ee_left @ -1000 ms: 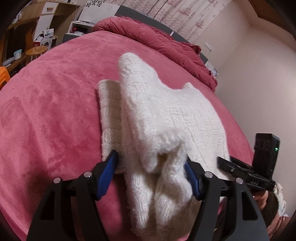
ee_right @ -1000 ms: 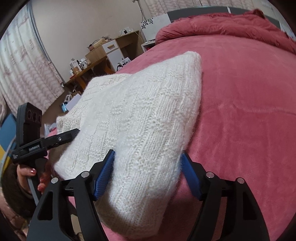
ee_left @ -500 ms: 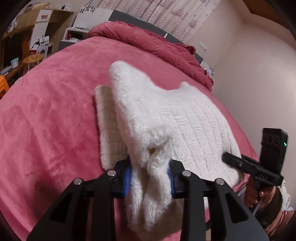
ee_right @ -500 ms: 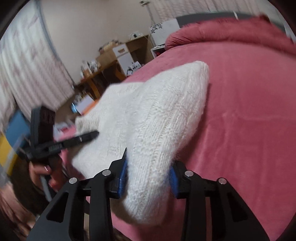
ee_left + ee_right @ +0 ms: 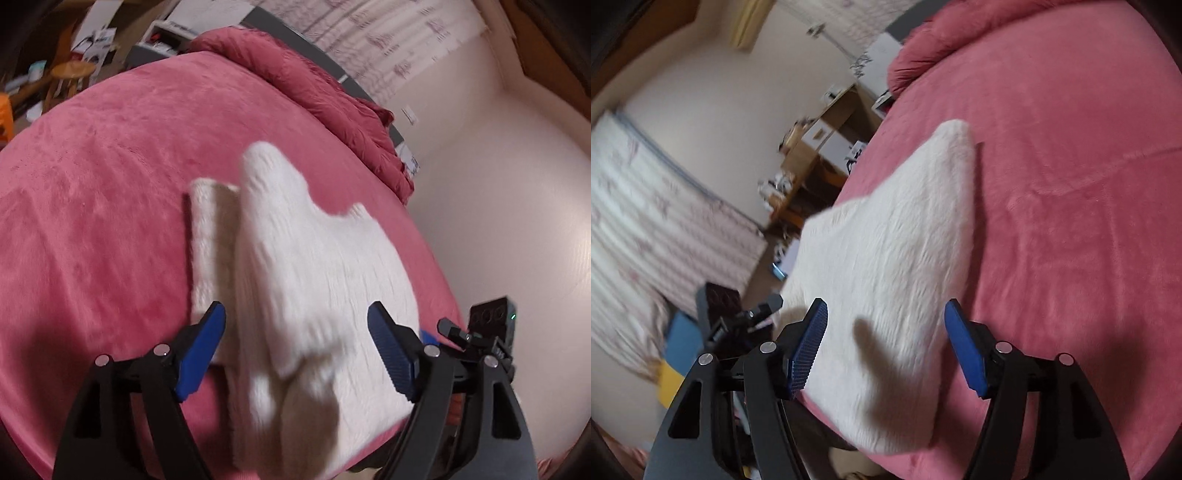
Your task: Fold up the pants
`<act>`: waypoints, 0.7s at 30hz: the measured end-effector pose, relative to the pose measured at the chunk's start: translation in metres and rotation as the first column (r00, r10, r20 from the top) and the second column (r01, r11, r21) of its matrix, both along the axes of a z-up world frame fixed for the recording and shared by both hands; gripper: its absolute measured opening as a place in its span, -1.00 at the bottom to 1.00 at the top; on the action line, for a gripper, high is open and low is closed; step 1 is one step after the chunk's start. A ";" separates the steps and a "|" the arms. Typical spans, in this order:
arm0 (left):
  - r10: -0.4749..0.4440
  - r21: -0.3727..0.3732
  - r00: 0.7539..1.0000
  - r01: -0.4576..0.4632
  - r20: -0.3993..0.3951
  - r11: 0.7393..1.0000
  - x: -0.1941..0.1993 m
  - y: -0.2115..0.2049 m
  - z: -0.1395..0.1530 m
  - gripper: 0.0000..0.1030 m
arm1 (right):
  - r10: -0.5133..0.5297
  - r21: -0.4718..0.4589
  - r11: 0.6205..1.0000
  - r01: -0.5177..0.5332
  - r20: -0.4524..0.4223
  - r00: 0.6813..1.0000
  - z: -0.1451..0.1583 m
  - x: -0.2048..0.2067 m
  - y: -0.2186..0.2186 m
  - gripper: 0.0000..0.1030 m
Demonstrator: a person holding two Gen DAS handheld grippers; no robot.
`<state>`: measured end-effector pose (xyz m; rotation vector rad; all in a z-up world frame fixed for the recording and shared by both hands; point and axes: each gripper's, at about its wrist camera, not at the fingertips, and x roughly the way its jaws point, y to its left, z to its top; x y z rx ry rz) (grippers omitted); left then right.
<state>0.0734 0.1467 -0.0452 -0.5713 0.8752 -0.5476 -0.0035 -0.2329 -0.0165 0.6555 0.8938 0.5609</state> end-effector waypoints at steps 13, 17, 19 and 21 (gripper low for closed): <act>-0.039 -0.044 0.986 0.033 -0.161 0.999 0.051 -0.002 -0.039 -0.03 | 0.053 0.059 0.997 -0.047 -0.103 0.993 -0.029 0.049 0.008 0.33; -0.047 -0.056 0.986 0.038 -0.157 0.998 0.046 -0.002 -0.046 -0.36 | 0.084 -0.065 0.994 -0.084 -0.002 0.996 -0.016 0.045 0.029 -0.11; -0.050 -0.020 0.994 0.049 -0.096 0.999 0.037 -0.007 -0.037 -0.44 | 0.100 -0.178 0.981 -0.079 0.111 0.989 0.004 0.032 0.039 -0.31; -0.060 0.022 0.997 0.061 -0.051 0.998 0.030 -0.014 -0.030 -0.45 | 0.128 -0.276 0.959 -0.062 0.227 0.965 0.025 0.015 0.047 -0.52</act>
